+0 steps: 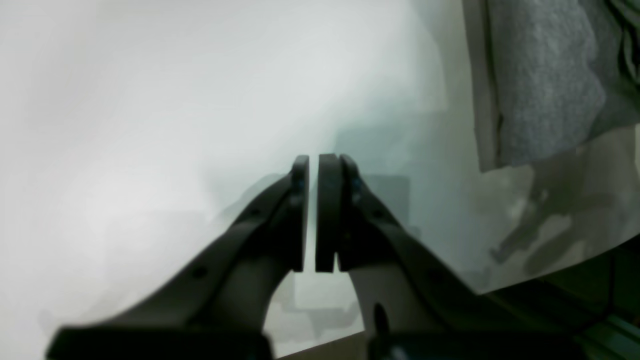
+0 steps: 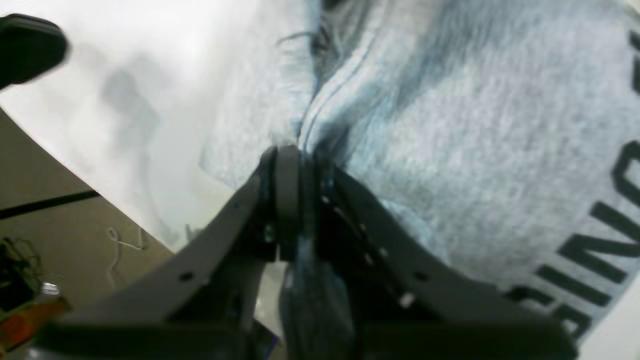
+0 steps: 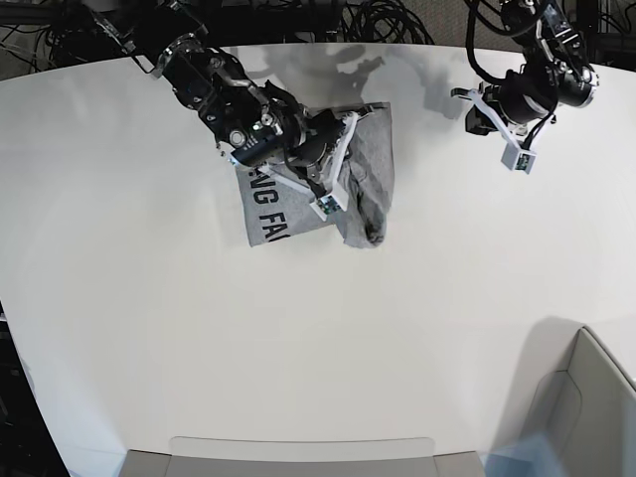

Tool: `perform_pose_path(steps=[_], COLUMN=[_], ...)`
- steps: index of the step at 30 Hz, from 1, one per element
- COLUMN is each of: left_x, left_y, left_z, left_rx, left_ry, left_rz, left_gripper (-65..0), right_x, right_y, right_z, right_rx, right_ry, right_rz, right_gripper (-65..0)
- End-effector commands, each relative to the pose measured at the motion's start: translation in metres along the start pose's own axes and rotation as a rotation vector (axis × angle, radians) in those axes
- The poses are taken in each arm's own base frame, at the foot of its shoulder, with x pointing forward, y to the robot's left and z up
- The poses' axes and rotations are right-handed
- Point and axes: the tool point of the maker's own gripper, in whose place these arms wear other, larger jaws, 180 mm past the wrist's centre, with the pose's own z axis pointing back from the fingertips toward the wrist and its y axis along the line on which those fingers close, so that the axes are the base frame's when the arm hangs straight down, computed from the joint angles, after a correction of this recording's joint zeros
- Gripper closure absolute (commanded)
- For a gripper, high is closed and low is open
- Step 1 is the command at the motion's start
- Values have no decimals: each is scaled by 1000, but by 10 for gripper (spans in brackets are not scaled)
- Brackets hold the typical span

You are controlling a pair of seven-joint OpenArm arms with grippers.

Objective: Fold the T-shirt properly
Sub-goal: 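Fold the held end over the bundle with the right gripper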

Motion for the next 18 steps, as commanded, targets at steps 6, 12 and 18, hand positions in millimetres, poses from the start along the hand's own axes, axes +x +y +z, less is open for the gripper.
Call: perform_pose_path(steps=[6, 12, 18], left_x=[9, 9, 21], left_y=[0, 0, -11], left_z=[4, 4, 6], left_rx=[1, 2, -11], left_ry=[-30, -30, -61], left_rz=[-17, -16, -55], left_gripper=[-33, -33, -21], right_x=[29, 53, 81], right_y=[37, 47, -28], right_z=[19, 42, 76], right_rx=[86, 106, -44], right_ry=[-104, -205, -330], right_rz=[51, 85, -45], right_gripper=[-253, -371, -264])
